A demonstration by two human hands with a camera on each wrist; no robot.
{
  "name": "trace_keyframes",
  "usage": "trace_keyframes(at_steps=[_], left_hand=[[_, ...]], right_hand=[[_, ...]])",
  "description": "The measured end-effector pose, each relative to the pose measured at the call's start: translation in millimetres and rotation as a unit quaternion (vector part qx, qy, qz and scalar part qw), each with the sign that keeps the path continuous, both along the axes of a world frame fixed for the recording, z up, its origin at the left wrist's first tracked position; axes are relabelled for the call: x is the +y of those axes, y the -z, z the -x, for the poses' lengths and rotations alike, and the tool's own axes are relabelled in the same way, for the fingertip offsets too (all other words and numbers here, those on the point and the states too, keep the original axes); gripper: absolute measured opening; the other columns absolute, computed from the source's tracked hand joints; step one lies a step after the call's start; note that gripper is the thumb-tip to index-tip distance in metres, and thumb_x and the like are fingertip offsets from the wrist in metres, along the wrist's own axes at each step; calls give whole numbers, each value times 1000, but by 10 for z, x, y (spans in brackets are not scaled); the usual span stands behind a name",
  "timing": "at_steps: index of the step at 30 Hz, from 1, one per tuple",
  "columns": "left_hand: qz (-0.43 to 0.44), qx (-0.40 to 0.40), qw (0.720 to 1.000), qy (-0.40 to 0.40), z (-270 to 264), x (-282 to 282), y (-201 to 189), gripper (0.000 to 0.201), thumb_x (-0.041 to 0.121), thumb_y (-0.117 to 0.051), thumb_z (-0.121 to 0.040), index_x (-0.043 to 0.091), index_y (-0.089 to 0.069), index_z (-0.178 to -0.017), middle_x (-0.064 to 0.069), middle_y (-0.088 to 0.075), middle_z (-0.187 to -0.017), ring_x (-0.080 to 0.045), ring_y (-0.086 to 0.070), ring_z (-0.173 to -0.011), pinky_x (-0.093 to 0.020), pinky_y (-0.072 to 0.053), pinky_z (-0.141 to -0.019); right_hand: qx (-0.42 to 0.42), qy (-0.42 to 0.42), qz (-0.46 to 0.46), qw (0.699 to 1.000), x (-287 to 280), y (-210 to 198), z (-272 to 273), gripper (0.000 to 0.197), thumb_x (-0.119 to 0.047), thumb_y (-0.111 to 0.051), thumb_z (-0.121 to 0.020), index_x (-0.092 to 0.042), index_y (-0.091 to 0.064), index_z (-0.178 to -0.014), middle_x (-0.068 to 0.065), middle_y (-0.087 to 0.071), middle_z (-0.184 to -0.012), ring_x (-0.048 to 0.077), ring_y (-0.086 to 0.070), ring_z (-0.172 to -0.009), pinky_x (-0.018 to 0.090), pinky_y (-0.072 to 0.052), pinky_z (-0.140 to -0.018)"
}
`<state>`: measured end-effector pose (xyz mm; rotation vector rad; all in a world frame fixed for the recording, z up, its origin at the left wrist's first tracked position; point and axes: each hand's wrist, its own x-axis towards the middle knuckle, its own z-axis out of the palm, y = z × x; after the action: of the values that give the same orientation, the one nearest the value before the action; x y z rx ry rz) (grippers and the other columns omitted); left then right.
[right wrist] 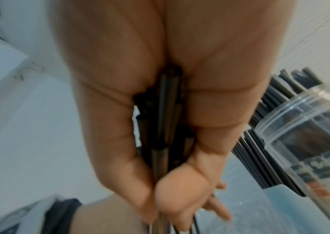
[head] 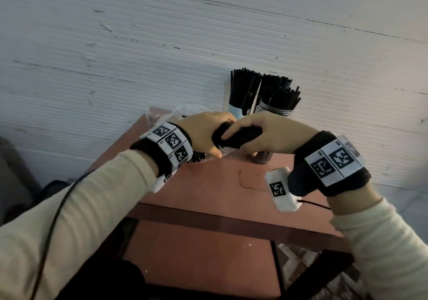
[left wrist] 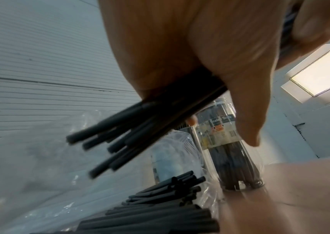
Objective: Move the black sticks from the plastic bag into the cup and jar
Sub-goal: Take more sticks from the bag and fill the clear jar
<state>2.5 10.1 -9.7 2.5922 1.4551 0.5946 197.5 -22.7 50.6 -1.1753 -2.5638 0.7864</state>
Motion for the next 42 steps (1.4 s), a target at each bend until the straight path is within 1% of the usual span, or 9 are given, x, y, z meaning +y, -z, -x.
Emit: trace_keyframes(at_steps=[4, 8, 11, 14, 17, 20, 24, 33, 42], left_hand=[[-20, -30, 999, -38, -203, -41, -100, 18, 36, -69, -83, 21, -63, -91, 2, -67, -81, -19, -64, -78, -35, -51, -71], [49, -191, 980, -41, -363, -80, -74, 21, 43, -69, -84, 31, -56, -72, 10, -62, -68, -3, -59, -62, -21, -43, -60], [120, -298, 947, -23, -523, -67, -3, 23, 38, -72, -83, 18, -64, -76, 7, -64, -66, -5, -62, -61, -19, -49, -65], [185, -357, 916, 14, -661, -49, 92, 24, 30, -76, -81, 8, -66, -85, 4, -69, -74, -9, -66, -74, -25, -53, -81], [228, -367, 901, 24, -705, -34, 204, 18, 14, -77, -79, 8, -66, -93, -5, -68, -90, -15, -65, -91, -30, -50, -92], [260, -381, 887, 25, -711, -28, 256, 29, 4, -74, -80, -2, -63, -107, -6, -67, -96, -8, -64, -90, -17, -49, -81], [266, -404, 875, 35, -697, 15, 241, 28, -1, -72, -80, -5, -62, -106, -1, -65, -89, -2, -64, -81, -9, -49, -72], [345, -399, 850, 15, -625, 51, 333, 20, 3, -73, -80, 6, -65, -98, -8, -66, -92, -16, -64, -89, -27, -51, -91], [318, -322, 891, 26, -640, 17, 330, 22, 28, -71, -86, 7, -68, -83, -8, -67, -88, -22, -64, -97, -30, -47, -98]], right_hand=[[43, 6, -44, 998, -93, -102, -199, 43, -14, -74, -82, -33, -65, -119, -1, -67, -92, 3, -60, -64, 14, -46, -58], [156, 87, -180, 967, -118, -269, -369, 43, -45, -74, -78, -42, -61, -119, -15, -64, -106, 0, -63, -90, 22, -50, -85], [247, 112, -243, 931, -115, -303, -289, 36, -43, -69, -84, -36, -61, -119, -14, -61, -114, -1, -60, -95, 17, -48, -82], [217, 75, -305, 924, -42, -196, -134, 34, -36, -58, -94, -25, -59, -125, -10, -58, -124, -3, -52, -110, 10, -39, -96], [138, 63, -321, 935, 100, -2, -71, 33, -31, -56, -95, -16, -62, -124, -5, -61, -123, 2, -51, -115, 3, -30, -96], [137, 59, -307, 940, 177, 134, -78, 35, -32, -62, -91, -17, -63, -122, -4, -60, -123, 5, -52, -116, 14, -34, -99], [199, 69, -340, 917, 243, 179, -76, 41, -32, -67, -87, -17, -62, -124, -1, -54, -128, 1, -46, -117, 1, -28, -98], [195, 71, -328, 922, 301, 319, -49, 39, -26, -66, -89, -17, -61, -126, 0, -52, -122, 2, -48, -110, -1, -29, -94], [226, 50, -341, 911, 259, 293, -32, 40, -17, -67, -86, -16, -60, -125, 4, -48, -128, 6, -45, -119, 6, -30, -101]])
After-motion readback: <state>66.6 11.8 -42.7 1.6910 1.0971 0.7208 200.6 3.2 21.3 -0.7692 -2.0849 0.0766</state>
